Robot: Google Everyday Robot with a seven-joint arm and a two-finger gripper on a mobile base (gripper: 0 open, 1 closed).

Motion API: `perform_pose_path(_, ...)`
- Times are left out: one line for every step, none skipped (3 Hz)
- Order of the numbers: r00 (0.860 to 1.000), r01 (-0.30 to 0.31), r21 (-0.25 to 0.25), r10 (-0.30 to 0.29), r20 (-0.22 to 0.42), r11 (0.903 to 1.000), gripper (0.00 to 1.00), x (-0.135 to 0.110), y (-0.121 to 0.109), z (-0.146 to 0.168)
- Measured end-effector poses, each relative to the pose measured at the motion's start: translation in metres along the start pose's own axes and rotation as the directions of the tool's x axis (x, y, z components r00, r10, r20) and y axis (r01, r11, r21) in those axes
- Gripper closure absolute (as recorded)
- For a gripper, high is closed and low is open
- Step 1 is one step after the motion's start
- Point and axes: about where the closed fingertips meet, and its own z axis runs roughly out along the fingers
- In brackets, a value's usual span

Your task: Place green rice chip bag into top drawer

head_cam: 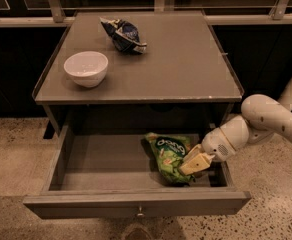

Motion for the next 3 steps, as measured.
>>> perform_pose_path(1.0, 0.0, 0.0, 0.0, 0.0, 1.0, 0.23, 0.0, 0.0, 0.0)
perform_pose_path(1.0, 0.0, 0.0, 0.0, 0.0, 1.0, 0.02, 0.0, 0.0, 0.0)
perform_pose_path(1.0, 0.0, 0.0, 0.0, 0.0, 1.0, 0.0, 0.0, 0.0, 0.0001)
